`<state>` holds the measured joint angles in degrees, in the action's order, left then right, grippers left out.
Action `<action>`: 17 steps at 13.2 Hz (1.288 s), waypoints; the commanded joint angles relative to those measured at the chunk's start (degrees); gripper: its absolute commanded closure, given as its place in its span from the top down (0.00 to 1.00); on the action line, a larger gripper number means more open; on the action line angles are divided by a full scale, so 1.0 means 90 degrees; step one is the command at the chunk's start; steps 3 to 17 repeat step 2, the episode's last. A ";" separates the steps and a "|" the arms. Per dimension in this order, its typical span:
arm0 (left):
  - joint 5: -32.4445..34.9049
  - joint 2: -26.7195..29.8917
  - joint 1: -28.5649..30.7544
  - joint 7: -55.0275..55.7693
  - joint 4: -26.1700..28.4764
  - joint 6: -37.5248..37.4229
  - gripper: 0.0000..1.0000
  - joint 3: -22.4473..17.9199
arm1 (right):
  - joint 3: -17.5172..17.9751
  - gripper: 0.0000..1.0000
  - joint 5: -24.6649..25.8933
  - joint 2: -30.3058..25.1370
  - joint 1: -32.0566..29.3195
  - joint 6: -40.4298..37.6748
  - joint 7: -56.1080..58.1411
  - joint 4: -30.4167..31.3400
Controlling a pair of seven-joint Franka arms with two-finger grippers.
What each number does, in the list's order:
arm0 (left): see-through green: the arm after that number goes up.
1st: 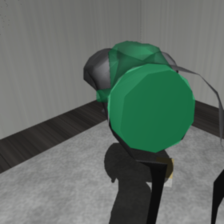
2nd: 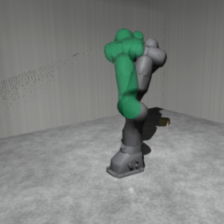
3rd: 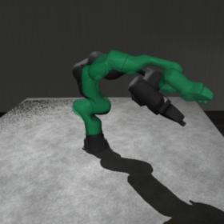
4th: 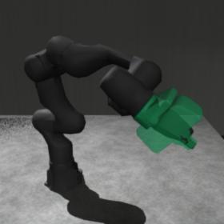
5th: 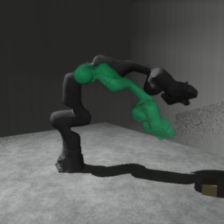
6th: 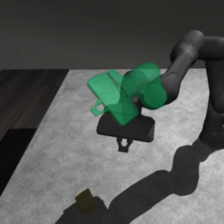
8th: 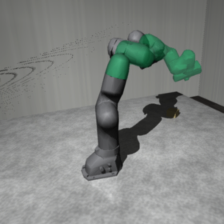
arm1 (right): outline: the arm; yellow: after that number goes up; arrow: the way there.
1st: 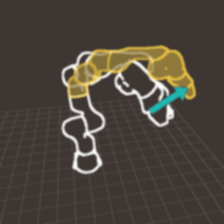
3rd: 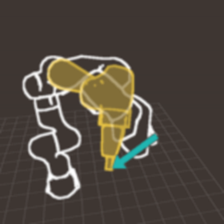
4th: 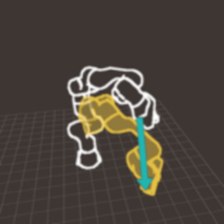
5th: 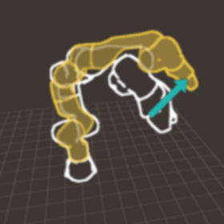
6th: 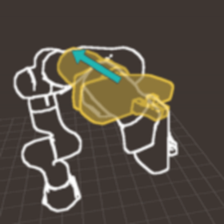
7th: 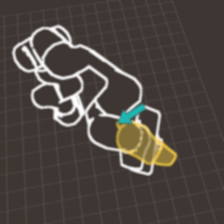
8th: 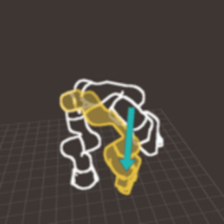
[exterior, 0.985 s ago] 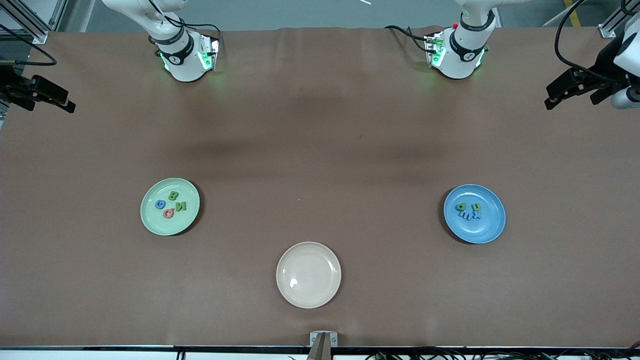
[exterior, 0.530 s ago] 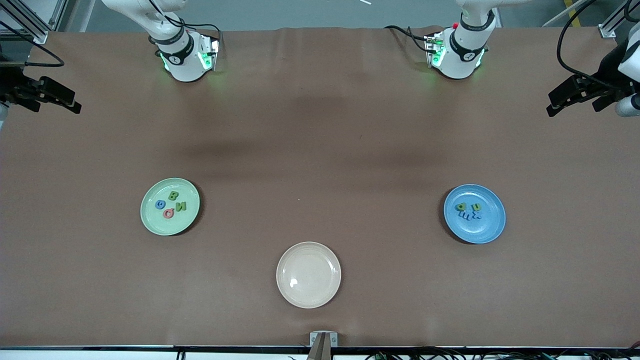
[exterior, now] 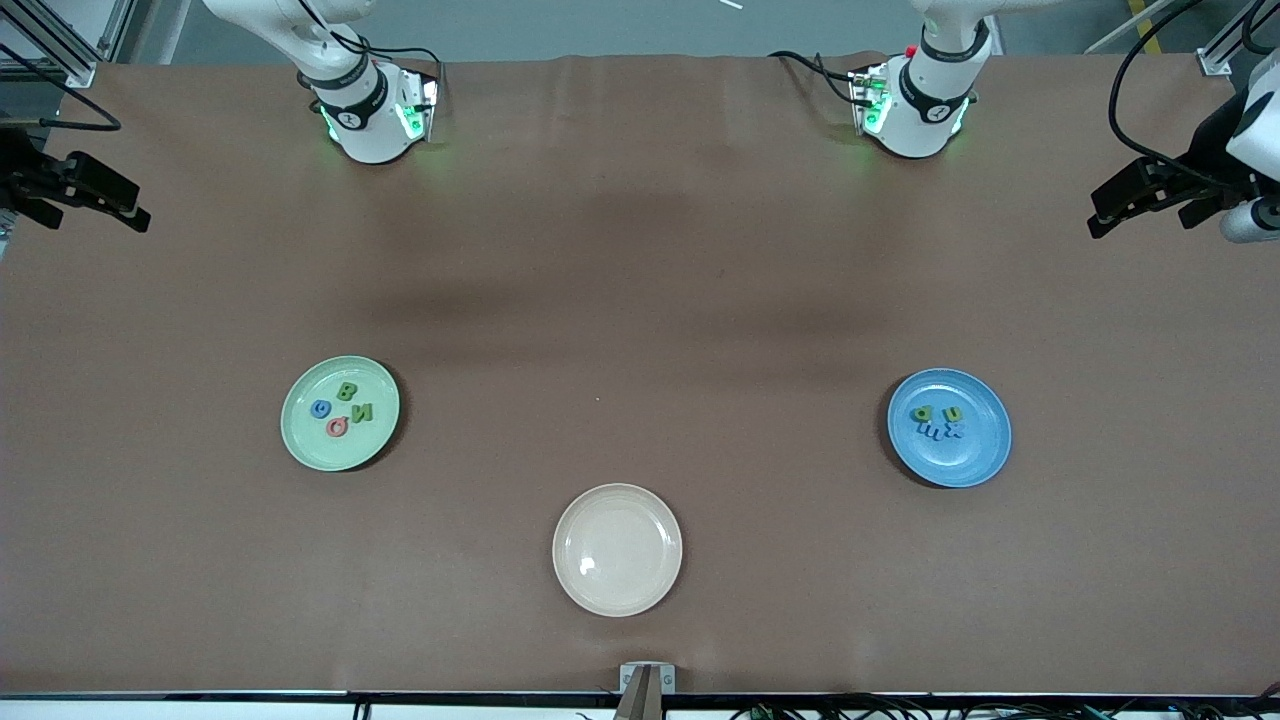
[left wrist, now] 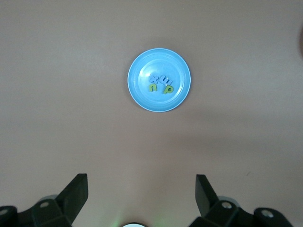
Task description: Sort upper and lower case letters into plates
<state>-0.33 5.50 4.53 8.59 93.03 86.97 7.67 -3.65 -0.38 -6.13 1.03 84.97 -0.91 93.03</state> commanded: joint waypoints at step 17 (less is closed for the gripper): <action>0.0066 -0.0093 -0.0025 -0.0095 -0.0190 -0.0044 1.00 0.0027 | -0.0004 1.00 0.0022 0.0134 -0.0017 -0.0174 -0.0045 -0.0122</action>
